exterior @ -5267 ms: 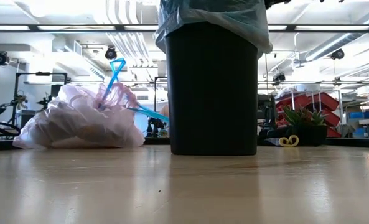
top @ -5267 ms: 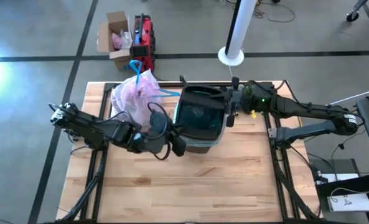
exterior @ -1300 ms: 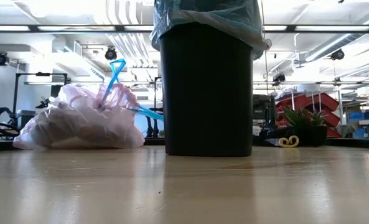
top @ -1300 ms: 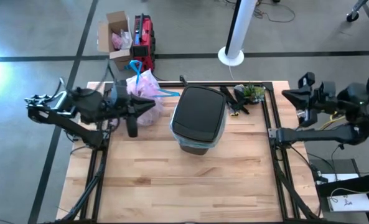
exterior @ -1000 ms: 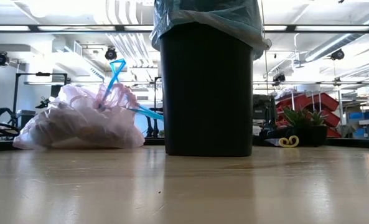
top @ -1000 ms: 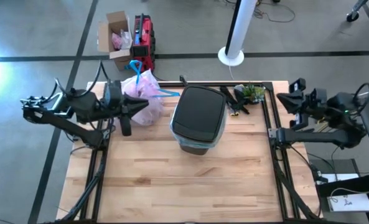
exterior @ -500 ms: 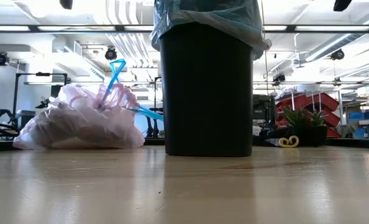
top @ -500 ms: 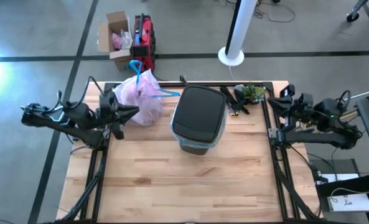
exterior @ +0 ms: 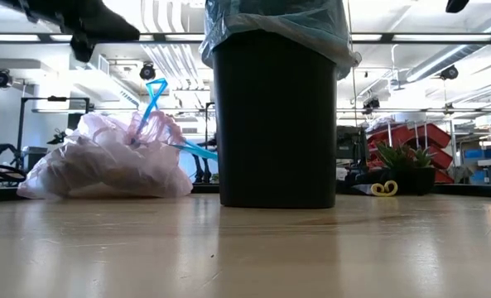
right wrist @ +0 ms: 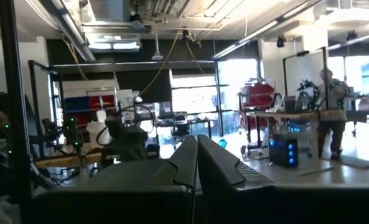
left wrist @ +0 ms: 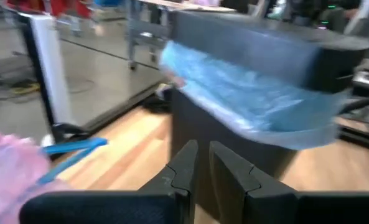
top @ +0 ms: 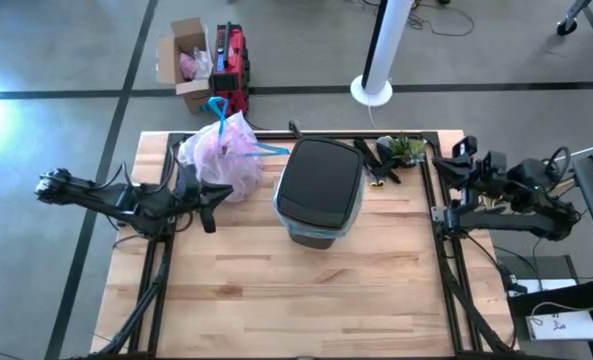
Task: Place trash/remove bag and relplace
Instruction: Return to Home Position
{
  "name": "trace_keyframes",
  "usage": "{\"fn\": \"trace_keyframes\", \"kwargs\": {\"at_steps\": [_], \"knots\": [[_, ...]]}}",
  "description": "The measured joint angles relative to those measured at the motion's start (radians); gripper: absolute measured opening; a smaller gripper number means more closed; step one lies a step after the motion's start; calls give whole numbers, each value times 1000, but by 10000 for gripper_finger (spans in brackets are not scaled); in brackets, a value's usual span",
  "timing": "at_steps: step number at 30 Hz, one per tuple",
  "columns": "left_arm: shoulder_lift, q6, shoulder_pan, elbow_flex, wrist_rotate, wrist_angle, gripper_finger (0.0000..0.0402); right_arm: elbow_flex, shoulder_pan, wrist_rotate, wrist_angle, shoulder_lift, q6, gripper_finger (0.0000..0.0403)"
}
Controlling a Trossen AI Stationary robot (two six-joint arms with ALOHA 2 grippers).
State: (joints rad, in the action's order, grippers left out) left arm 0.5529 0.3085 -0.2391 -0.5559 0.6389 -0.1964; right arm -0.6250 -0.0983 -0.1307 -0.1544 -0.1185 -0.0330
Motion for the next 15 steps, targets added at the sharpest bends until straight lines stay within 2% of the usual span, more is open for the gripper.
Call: {"fn": "trace_keyframes", "kwargs": {"at_steps": [3, 5, 9, 15], "knots": [[-26, -14, 2, 45, 65, 46, 27, 7, 0, 4, 4, 15, 31, 0], [-46, -51, 3, 70, 77, 139, 27, 18, 0, 10, 4, 30, 49, 0], [-94, -160, 6, 121, 19, 273, 27, 68, 0, 26, 19, 76, 48, 0], [-155, -160, 24, 157, -3, 279, 27, 214, 0, 34, 215, 118, 25, 0]]}}
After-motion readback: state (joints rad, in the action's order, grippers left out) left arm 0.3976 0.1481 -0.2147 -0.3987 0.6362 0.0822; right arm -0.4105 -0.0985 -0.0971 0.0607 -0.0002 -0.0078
